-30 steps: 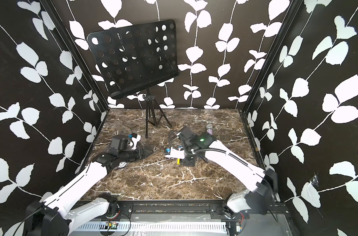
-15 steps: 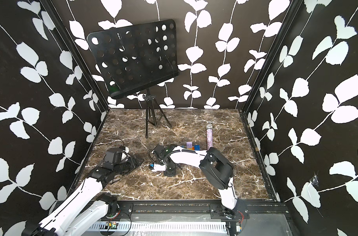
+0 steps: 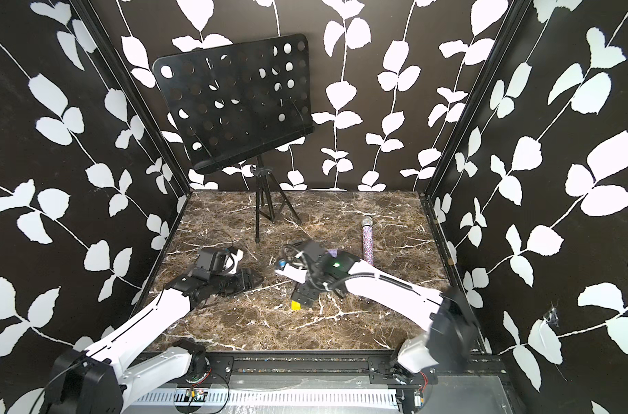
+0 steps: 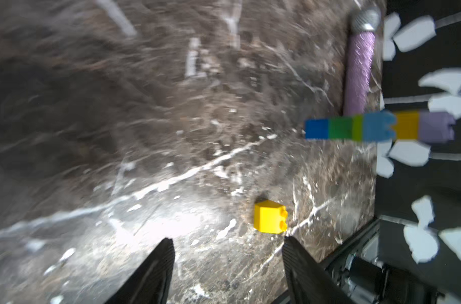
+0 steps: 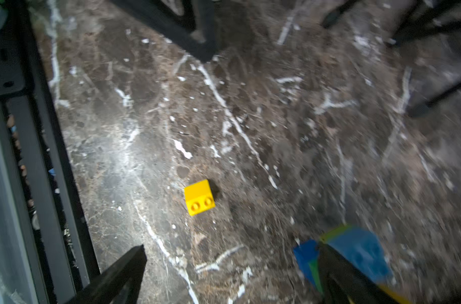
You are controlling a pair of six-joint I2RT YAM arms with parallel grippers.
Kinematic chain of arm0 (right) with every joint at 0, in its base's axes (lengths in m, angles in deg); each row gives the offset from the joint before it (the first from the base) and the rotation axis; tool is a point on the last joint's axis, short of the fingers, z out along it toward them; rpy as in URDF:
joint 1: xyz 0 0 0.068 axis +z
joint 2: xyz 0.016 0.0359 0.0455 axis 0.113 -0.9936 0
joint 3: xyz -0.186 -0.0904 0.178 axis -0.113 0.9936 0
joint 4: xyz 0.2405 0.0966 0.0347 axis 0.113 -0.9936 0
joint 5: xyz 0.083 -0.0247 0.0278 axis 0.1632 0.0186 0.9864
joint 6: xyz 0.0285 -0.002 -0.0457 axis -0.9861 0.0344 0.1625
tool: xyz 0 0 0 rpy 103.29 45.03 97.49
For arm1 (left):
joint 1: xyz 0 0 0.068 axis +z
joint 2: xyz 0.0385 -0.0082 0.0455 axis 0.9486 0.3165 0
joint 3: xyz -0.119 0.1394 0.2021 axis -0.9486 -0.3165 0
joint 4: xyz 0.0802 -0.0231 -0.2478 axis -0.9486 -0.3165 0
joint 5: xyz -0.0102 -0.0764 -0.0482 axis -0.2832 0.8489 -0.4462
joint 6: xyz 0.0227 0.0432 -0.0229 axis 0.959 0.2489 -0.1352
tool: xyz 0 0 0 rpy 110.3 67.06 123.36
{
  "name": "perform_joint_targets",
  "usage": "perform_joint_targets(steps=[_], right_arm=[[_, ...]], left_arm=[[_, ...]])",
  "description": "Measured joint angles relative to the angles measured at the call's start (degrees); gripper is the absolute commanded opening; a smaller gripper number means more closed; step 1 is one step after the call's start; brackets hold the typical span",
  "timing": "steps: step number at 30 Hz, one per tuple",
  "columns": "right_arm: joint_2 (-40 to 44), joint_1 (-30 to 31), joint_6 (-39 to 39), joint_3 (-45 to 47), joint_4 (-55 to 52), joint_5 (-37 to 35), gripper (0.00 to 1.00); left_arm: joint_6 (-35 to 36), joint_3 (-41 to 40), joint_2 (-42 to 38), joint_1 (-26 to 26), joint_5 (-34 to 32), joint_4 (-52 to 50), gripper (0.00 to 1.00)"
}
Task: Assemble a fork with lego
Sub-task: Pick up the lego brick from the center of the board.
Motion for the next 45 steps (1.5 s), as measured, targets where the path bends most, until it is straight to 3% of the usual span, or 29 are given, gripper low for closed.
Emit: perform_joint_targets(steps=[6, 13, 20, 26, 38, 45], right_arm=[[18.36, -2.10, -15.50, 13.94, 6.38, -9.11, 0.99], [32.54, -8.35, -25.94, 15.80, 4.98, -10.93, 1.00], [28.52, -21.07, -32.48, 16.17, -2.80, -3.43, 1.00], [28.94, -26.69, -35.41, 20.85, -4.11, 4.90, 1.00], [29.05, -31.91, -37.99, 25.38, -2.23, 14.97, 1.00], [29.03, -34.62, -38.53, 26.67, -0.81, 18.08, 1.00]], left_arm=[[8.55, 5.01, 4.09, -8.66, -2.75, 0.61, 0.77], [18.84, 10.56, 10.91, -14.08, -2.69, -2.54, 0.71], [33.48, 22.21, 23.04, -22.27, -2.62, -11.28, 0.64], [43.04, 22.86, 28.85, -25.88, -3.80, -15.61, 0.63], [57.96, 22.45, 34.51, -27.89, -7.85, -12.96, 0.51], [64.41, 22.99, 38.27, -27.89, -9.46, -12.70, 0.51]])
